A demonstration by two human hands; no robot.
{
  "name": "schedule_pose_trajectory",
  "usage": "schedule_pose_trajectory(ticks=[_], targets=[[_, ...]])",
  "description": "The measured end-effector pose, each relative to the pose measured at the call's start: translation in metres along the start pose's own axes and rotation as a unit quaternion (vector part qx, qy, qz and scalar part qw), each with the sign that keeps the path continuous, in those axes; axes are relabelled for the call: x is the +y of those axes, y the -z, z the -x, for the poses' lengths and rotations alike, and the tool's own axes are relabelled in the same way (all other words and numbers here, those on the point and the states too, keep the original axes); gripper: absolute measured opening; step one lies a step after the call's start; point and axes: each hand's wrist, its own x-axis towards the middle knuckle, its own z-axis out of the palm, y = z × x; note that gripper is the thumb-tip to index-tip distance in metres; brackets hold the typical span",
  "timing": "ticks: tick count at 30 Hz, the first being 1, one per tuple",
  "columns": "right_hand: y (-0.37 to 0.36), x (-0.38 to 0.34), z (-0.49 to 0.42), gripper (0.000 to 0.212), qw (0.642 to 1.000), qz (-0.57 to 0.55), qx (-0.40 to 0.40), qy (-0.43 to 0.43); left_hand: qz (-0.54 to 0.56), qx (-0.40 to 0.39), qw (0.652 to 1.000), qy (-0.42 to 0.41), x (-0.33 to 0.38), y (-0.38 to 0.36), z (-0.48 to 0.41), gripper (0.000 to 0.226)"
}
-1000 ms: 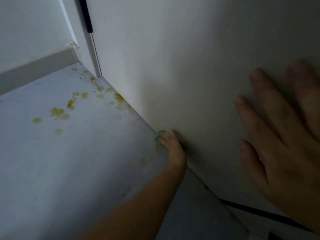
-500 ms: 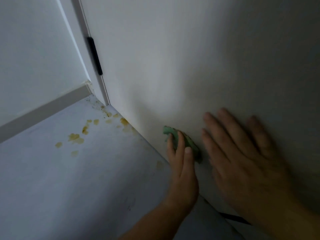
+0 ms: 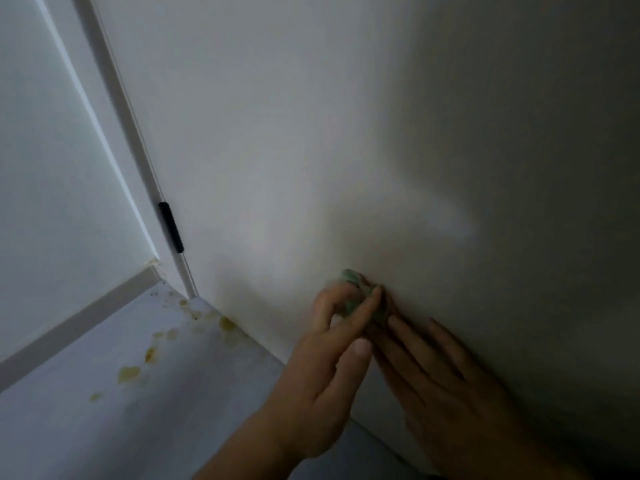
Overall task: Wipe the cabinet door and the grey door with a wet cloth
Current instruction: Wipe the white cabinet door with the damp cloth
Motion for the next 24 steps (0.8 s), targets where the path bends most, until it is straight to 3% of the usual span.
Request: schedule_pose_trajectory(ticks=[3,7,12,17,20,24], targets=[[-0.007,-0.002,-0.018,0.06,0.991,0.084,0.071,-0.072,-0.143,-0.103,0.982,-0.074,-0.014,0.036,-0.016,0.055],[0.0,-0.034,-0.033,0.068,0.977,0.089,0.052,-0.187,-0.34,-0.139,0.885,-0.286,-0.023,0.071,-0.053,0.052],[-0.009,-0.065,-0.072,0.071,0.954,0.156,0.024,-0.256,-0.392,-0.156,0.797,-0.432,-0.01,0.096,-0.1,0.052],[-0.013,-0.086,-0.095,0.075,0.924,0.081,0.023,-0.374,-0.379,-0.146,0.772,-0.488,0.025,0.096,-0.129,0.048],[0.007,-0.077,-0.102,0.072,0.855,0.023,0.079,-0.512,-0.39,-0.141,0.739,-0.531,0.058,0.098,-0.157,0.051],[0.069,-0.01,-0.103,0.075,0.708,-0.006,0.229,-0.669,-0.396,-0.114,0.707,-0.574,0.097,0.098,-0.189,0.055]])
